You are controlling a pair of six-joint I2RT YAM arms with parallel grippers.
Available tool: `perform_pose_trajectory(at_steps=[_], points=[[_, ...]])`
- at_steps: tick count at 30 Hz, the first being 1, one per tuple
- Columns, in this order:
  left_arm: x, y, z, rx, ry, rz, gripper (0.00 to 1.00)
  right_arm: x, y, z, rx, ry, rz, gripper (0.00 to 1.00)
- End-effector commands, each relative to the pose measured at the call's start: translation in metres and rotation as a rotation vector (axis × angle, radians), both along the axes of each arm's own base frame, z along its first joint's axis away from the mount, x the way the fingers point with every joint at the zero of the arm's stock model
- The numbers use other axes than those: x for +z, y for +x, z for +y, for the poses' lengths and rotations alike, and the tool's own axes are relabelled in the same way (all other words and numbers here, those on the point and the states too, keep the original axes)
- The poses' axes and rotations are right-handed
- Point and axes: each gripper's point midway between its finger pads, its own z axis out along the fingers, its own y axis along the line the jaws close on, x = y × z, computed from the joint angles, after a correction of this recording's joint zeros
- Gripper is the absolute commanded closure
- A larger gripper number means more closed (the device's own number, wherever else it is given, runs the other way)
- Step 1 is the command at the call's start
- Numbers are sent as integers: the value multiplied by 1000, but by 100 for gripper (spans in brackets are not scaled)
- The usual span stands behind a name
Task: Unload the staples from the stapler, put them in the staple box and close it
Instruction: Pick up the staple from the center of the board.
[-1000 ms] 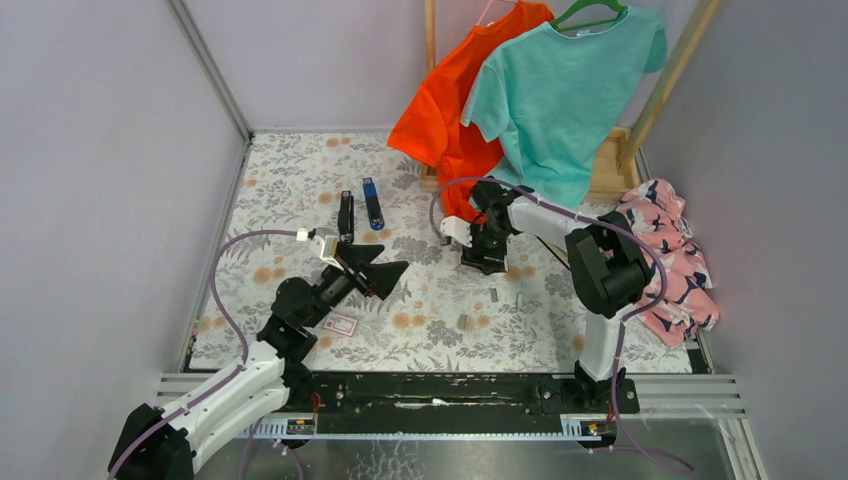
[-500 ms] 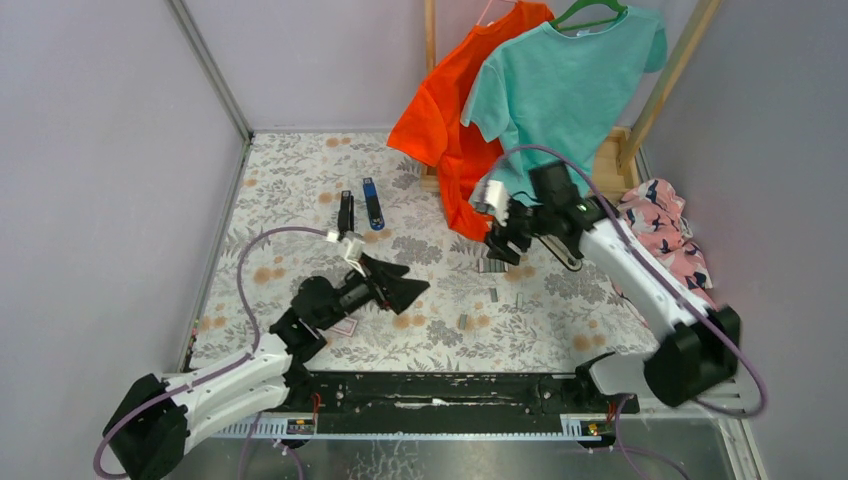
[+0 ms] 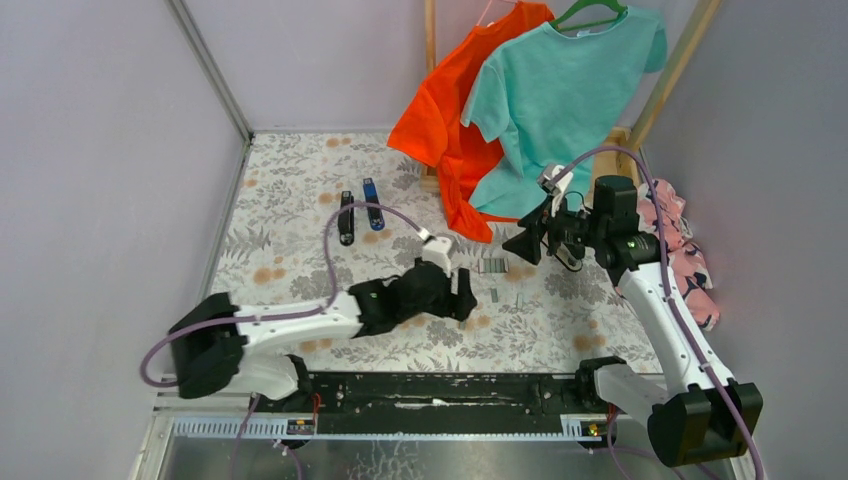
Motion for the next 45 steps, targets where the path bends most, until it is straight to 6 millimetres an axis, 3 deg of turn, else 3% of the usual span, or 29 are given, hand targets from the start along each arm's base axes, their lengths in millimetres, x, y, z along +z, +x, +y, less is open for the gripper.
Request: perform_pose_trajectory(at_steps=[1, 11, 20, 31, 37, 45], points=[[-52, -5, 22, 81, 331, 92, 23, 11, 11, -3, -63, 27, 5, 22], [-89, -10, -2, -22, 523, 196, 46, 2, 20, -14, -128, -21, 1, 22], [-95, -15, -17, -63, 538, 255, 49, -4, 23, -14, -128, -24, 17, 22], [-110, -13, -9, -43, 650, 273, 55, -3, 21, -14, -124, -25, 11, 22], [-113, -10, -19, -68, 657, 276, 56, -1, 21, -13, -122, -24, 8, 22], [-120, -8, -16, -77, 680, 297, 62, -2, 22, -14, -126, -24, 13, 22]])
